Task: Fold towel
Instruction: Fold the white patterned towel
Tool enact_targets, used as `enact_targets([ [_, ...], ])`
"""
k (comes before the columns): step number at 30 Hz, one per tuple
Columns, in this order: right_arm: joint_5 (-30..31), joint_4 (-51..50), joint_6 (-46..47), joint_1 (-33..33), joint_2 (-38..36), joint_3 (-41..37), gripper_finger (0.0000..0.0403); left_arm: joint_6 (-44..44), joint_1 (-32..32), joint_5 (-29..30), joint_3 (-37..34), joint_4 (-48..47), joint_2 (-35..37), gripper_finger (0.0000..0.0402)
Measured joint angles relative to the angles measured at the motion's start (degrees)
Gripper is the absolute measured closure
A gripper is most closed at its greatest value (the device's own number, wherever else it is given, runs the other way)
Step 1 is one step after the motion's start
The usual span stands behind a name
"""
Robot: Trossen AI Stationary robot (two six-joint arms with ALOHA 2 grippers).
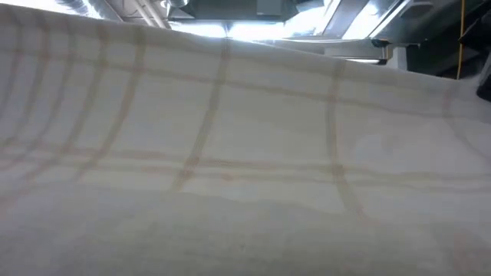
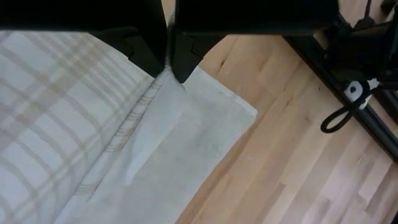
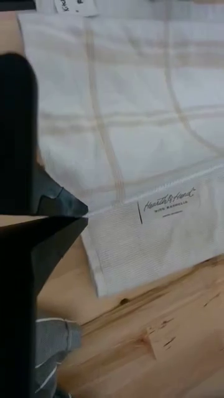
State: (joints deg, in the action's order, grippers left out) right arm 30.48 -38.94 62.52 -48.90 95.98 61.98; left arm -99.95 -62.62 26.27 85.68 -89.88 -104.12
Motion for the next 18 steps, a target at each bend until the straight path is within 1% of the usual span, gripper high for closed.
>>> enact_targets([
  [4, -0.7, -0.9, 0.0, 0.9, 0.1, -0.2, 0.036, -0.4, -0.1, -1.6, 0.0, -0.4, 0.0, 0.0363],
  [11, -3.6, -2.9, -2.8, 4.2, 0.1, -0.1, 0.0279, -1.9, 0.2, -4.6, -1.4, -0.3, 0.0, 0.0297],
  [14, -4.7, -3.7, -3.0, 5.7, 0.1, -0.1, 0.0254, -5.9, 0.1, -5.0, -3.5, -0.2, 0.0, 0.0288],
  [18, -7.3, -2.9, -2.9, 7.1, 0.1, -0.1, 0.0241, -11.0, 0.1, -4.9, -6.3, 1.3, 0.0, 0.0287],
])
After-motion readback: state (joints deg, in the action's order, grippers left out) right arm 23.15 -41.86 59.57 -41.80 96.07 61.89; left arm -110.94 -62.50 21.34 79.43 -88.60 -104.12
